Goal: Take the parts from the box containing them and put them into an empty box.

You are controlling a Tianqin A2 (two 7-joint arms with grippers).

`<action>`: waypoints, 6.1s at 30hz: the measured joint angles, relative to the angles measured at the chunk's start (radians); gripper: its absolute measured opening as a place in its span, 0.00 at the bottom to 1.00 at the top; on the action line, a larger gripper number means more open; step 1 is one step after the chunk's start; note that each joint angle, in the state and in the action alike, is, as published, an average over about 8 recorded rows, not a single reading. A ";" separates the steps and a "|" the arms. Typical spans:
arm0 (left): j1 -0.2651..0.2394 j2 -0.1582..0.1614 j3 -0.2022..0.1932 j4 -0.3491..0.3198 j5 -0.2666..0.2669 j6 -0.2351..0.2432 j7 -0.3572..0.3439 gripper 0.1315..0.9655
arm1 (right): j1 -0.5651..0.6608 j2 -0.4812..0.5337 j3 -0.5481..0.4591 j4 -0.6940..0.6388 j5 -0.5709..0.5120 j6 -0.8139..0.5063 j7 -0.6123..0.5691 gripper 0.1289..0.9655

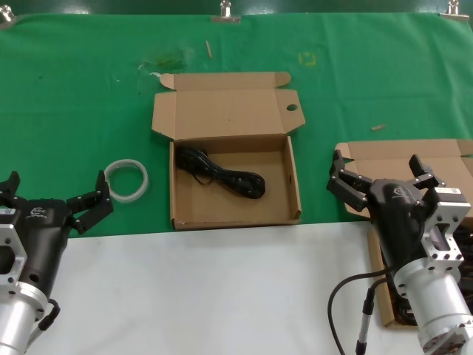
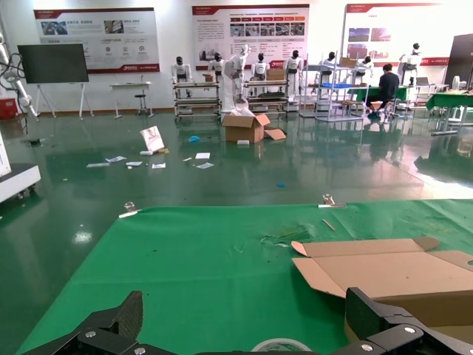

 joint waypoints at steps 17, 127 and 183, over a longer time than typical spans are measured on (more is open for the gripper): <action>0.000 0.000 0.000 0.000 0.000 0.000 0.000 1.00 | 0.000 0.000 0.000 0.000 0.000 0.000 0.000 1.00; 0.000 0.000 0.000 0.000 0.000 0.000 0.000 1.00 | 0.000 0.000 0.000 0.000 0.000 0.000 0.000 1.00; 0.000 0.000 0.000 0.000 0.000 0.000 0.000 1.00 | 0.000 0.000 0.000 0.000 0.000 0.000 0.000 1.00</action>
